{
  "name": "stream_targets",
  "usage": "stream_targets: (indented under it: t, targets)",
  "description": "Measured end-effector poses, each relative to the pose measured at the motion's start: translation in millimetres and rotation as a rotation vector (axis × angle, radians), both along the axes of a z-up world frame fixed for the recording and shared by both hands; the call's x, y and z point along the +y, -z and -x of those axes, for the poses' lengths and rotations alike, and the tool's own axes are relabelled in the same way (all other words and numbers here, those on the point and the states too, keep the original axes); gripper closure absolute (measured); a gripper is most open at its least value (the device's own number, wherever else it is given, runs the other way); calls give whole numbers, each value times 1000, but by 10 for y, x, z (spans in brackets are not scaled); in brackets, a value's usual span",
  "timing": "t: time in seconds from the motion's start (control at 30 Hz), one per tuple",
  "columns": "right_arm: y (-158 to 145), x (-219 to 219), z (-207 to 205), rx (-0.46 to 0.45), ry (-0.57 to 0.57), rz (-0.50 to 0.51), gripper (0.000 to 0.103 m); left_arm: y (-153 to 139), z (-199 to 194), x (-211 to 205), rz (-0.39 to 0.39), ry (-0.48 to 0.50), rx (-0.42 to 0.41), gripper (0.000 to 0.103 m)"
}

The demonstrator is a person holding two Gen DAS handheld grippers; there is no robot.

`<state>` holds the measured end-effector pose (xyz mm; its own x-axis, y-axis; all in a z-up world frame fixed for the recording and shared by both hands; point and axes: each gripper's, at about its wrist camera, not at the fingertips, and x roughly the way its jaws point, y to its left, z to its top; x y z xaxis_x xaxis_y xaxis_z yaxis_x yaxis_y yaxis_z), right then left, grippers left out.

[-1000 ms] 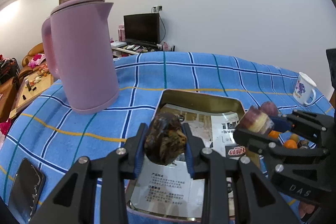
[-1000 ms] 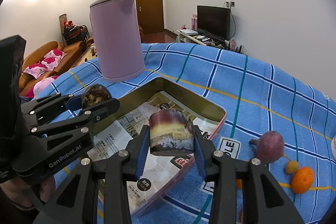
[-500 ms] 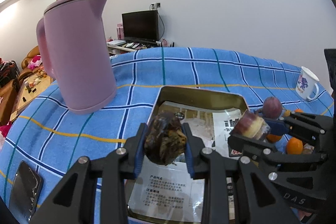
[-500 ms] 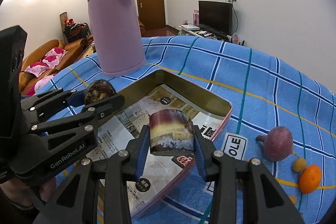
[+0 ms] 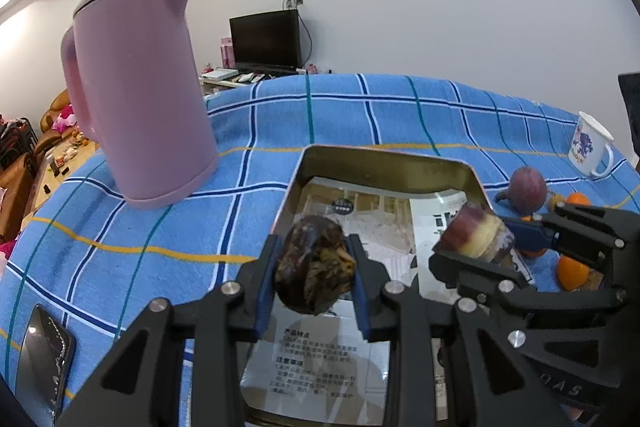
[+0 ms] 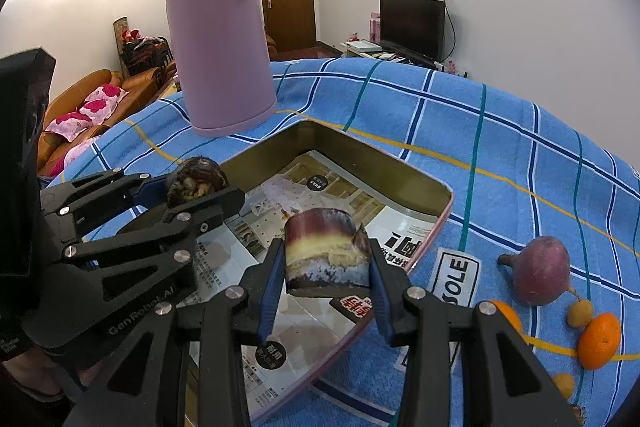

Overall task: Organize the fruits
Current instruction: 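Open the left tool to drop the mangosteen into the tin while the right tool releases the cylinder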

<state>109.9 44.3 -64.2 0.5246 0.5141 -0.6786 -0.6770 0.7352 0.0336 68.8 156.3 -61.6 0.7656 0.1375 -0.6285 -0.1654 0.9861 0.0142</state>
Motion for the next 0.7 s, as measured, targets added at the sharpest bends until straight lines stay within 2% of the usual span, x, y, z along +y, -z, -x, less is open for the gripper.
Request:
stream_targets:
  t: [0.37, 0.47, 0.57, 0.7]
  targets:
    - [22, 49, 53, -21, -22, 23, 60, 7, 41, 11, 10, -14, 1, 69]
    - [-20, 27, 70, -52, -13, 20, 53, -37, 77, 18, 10, -22, -12, 68]
    - [-55, -25, 62, -42, -11, -9, 46, -100, 130, 28, 11, -28, -26, 66]
    - [-75, -69, 67, -44, -2, -22, 41, -151, 196, 53, -4, -68, -45, 48]
